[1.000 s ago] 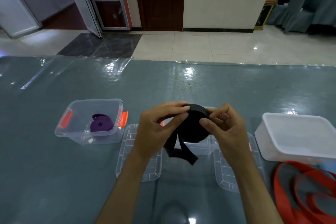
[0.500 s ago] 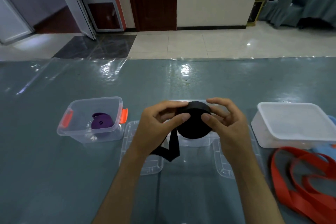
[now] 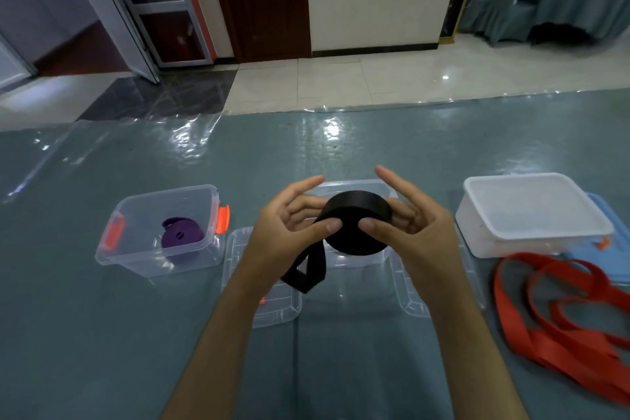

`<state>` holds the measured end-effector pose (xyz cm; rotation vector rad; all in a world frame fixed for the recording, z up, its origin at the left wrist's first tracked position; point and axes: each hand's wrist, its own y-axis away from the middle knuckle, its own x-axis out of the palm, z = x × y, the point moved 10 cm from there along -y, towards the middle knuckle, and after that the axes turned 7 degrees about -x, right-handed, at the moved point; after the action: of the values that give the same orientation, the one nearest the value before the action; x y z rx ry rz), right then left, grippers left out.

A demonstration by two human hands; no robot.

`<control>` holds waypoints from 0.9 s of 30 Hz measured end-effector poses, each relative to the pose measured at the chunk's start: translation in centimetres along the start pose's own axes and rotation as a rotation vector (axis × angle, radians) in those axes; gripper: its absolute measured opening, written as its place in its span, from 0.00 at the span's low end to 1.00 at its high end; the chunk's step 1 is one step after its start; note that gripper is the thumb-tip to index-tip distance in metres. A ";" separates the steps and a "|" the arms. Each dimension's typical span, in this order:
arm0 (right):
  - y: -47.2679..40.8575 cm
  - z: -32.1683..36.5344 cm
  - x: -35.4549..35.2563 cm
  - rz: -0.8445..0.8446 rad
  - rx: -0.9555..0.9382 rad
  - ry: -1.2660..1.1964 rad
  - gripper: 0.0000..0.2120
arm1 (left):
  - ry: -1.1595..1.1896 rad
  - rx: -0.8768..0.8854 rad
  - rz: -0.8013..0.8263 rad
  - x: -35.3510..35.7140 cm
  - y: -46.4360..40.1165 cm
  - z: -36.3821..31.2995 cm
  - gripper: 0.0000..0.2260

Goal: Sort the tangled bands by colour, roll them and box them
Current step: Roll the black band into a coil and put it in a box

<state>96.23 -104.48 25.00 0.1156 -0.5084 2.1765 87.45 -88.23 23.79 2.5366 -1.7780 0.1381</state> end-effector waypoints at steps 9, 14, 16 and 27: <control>1.3 -1.5 -0.8 0.073 0.118 0.135 0.21 | -0.138 -0.090 0.108 0.8 -0.6 1.2 0.14; 1.3 -0.5 -0.7 0.234 0.145 0.188 0.20 | -0.179 -0.037 0.120 1.5 -0.4 1.1 0.15; 1.2 -0.4 -0.8 0.235 0.128 0.195 0.16 | -0.203 -0.044 0.155 1.6 -0.3 1.2 0.15; 1.0 -0.4 -0.2 0.269 0.004 0.372 0.15 | -0.222 0.016 0.079 0.9 -0.1 1.2 0.23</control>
<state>95.57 -104.98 24.26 -0.3704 -0.3194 2.3857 87.89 -89.13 22.72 2.5825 -1.9608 -0.1331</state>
